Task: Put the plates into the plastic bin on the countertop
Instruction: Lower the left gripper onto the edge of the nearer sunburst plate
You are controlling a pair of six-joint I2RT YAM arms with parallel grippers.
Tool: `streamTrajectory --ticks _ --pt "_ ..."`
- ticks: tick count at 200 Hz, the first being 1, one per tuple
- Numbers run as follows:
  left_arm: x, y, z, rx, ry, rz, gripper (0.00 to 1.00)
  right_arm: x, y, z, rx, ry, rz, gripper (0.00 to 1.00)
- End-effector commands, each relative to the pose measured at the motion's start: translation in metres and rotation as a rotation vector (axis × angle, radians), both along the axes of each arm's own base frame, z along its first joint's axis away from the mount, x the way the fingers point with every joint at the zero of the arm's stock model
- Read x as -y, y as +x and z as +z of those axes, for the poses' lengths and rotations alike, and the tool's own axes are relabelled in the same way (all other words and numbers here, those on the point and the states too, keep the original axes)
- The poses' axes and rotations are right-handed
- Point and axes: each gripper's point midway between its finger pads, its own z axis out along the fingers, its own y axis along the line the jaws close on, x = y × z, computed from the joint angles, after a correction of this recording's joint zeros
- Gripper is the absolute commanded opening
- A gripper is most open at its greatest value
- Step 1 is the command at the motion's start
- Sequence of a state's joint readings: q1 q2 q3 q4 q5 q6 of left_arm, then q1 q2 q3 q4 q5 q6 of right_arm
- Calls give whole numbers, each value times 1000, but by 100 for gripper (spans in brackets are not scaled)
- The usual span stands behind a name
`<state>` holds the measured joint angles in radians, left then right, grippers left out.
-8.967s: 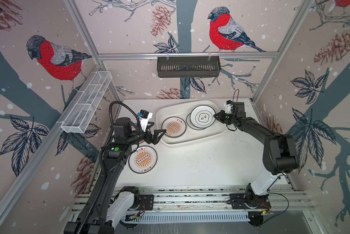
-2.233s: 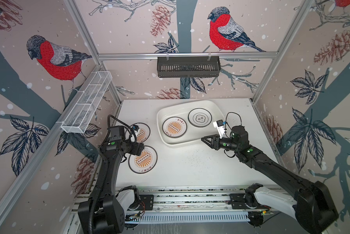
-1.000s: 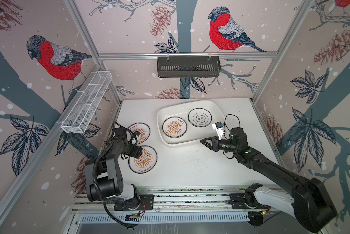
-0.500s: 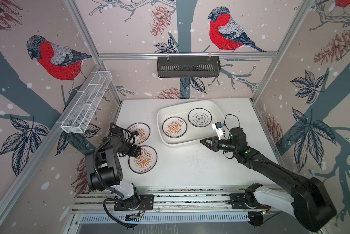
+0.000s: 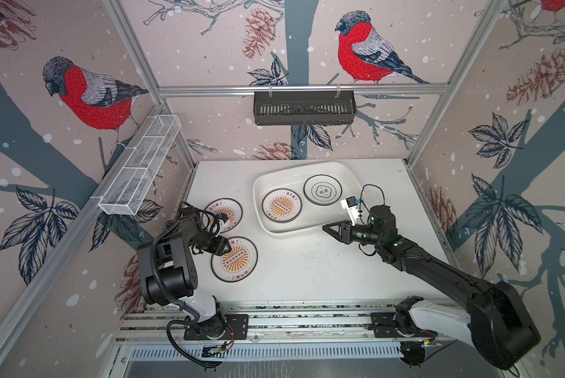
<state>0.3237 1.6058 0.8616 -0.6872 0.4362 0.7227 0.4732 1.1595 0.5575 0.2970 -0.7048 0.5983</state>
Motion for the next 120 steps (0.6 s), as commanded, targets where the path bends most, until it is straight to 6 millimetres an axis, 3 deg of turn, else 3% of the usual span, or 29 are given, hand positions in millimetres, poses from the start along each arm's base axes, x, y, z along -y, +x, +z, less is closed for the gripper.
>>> streamTrajectory --ticks 1,57,120 --pt "12 -8 7 -8 -64 -52 58 -4 1 12 36 28 15 34" --pt "22 -14 9 -21 -124 -126 57 -4 3 11 21 34 8 33" --pt "25 -22 -3 -61 -151 -177 54 -4 2 12 8 44 1 32"
